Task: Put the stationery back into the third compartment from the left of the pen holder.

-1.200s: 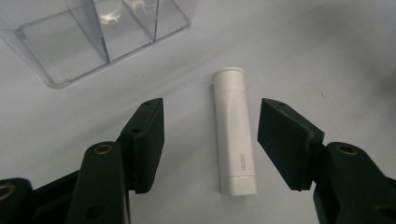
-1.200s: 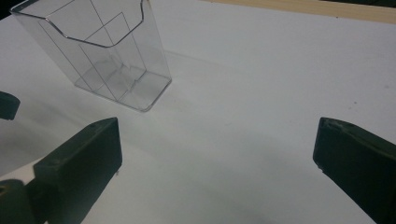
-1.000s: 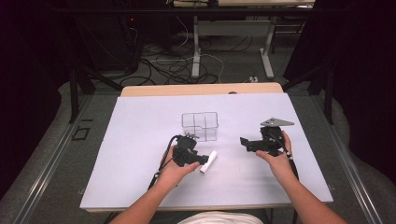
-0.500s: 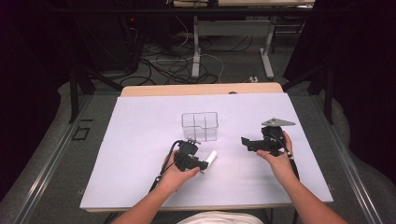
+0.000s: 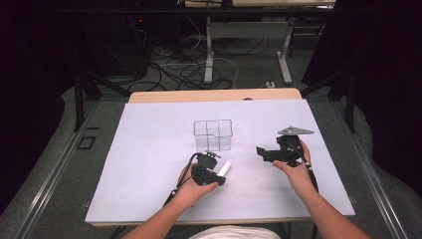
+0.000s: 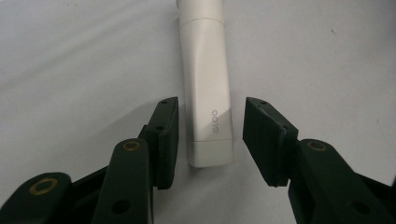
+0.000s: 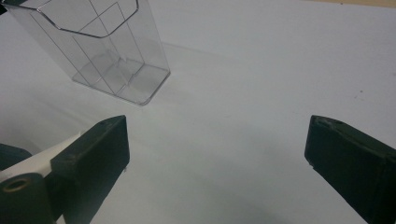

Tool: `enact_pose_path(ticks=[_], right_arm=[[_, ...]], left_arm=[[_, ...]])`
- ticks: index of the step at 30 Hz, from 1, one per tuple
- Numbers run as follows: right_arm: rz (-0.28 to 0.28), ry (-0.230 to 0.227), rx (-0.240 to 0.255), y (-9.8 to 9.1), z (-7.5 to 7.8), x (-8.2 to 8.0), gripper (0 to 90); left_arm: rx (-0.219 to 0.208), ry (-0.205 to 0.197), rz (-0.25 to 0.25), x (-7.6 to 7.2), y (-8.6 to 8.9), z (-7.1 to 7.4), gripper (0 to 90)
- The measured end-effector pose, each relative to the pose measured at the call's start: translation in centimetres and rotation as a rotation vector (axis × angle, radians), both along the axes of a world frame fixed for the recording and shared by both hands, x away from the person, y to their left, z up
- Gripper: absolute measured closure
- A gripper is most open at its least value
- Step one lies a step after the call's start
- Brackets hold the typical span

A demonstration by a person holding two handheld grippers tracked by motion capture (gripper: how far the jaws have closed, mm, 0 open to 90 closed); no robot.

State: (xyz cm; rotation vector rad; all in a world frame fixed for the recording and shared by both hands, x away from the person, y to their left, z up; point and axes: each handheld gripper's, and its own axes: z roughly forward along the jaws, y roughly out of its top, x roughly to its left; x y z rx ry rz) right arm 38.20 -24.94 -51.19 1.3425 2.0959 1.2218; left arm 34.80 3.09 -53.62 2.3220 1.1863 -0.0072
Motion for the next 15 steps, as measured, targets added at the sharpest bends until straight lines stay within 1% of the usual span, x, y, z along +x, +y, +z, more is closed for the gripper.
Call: enact_pose_path(ticks=[1, 7, 10, 11, 13, 15], right_arm=[[0.001, 0.001, 0.0, 0.01, -0.02, 0.01, 6.3], [0.007, 0.005, 0.003, 0.06, -0.07, 0.02, 6.7], [0.006, 0.006, 0.004, 0.06, -0.11, 0.04, 6.9], [0.006, 0.006, 0.004, 0.07, -0.11, 0.03, 6.9], [0.007, 0.005, 0.003, 0.08, -0.14, 0.05, 6.9], [0.009, 0.004, 0.003, 0.11, -0.19, 0.07, 7.0]], left_arm=[[0.012, -0.008, -0.008, 0.01, -0.01, 0.04, 57.5], [0.034, -0.017, -0.004, -0.04, -0.12, 0.08, 62.4], [0.027, -0.001, 0.003, 0.04, -0.11, 0.11, 66.1], [0.026, 0.002, -0.003, 0.07, -0.11, 0.11, 67.8], [0.029, 0.0, -0.003, 0.08, -0.21, 0.12, 68.6], [0.038, 0.006, 0.003, 0.1, -0.26, 0.17, 69.0]])
